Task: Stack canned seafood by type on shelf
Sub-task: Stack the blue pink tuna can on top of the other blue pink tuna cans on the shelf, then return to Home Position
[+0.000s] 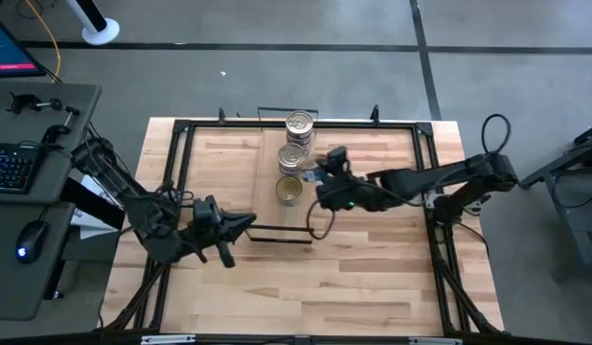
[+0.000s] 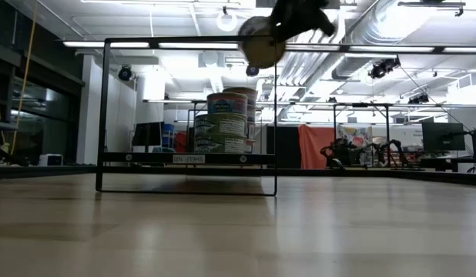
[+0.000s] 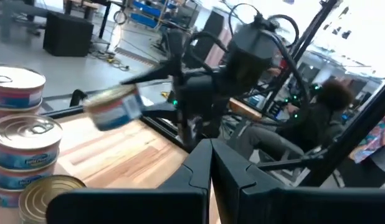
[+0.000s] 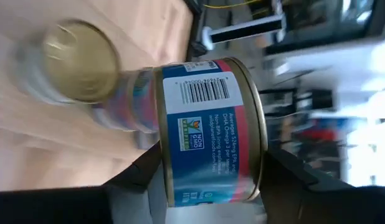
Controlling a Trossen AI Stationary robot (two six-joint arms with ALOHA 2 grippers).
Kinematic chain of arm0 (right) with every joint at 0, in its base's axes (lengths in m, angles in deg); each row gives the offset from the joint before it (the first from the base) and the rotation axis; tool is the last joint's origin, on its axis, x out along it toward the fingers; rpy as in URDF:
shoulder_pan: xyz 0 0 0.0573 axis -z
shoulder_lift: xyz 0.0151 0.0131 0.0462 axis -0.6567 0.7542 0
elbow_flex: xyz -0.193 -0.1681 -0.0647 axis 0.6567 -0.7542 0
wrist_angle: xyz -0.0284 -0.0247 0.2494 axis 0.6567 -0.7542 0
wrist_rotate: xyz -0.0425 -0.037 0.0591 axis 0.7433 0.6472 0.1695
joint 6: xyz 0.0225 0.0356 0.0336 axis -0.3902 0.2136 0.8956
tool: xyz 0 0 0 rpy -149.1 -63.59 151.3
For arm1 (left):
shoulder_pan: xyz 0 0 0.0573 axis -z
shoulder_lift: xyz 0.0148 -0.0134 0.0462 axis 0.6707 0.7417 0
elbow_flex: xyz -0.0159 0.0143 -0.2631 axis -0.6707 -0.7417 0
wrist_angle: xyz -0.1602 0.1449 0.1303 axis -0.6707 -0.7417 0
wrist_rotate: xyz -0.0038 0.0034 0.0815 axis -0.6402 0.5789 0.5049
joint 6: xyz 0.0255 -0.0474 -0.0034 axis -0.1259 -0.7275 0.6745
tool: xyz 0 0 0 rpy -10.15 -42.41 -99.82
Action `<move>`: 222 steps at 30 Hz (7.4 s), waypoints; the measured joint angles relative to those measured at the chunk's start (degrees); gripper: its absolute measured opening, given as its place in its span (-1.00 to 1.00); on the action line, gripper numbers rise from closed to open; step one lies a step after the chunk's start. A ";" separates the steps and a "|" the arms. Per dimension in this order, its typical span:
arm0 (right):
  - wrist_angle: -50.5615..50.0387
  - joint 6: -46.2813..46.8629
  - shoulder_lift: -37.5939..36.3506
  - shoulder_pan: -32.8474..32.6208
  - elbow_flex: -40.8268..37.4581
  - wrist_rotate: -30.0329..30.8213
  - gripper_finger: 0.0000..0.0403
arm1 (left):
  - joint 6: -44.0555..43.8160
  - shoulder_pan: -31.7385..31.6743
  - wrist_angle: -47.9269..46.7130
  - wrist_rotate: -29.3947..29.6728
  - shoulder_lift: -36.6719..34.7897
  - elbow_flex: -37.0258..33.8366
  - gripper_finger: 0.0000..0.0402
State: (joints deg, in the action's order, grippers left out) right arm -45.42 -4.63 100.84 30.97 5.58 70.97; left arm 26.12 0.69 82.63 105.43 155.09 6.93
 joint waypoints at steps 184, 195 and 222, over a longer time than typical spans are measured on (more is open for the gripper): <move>1.57 24.85 13.92 14.85 9.55 -15.27 0.39 | 7.62 -0.80 -4.36 -12.44 -1.01 0.00 -1.00; 0.68 30.76 13.89 14.85 9.55 -17.00 0.39 | 6.05 -0.79 -4.35 -14.33 -2.11 0.00 -1.00; -17.98 45.53 4.57 14.59 9.55 -43.53 0.39 | 14.02 -5.29 -24.75 -19.99 -13.61 -0.11 -1.00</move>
State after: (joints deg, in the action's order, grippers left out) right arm -63.40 40.90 105.41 45.56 15.13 27.44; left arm 40.14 -4.61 57.88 85.44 141.48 6.81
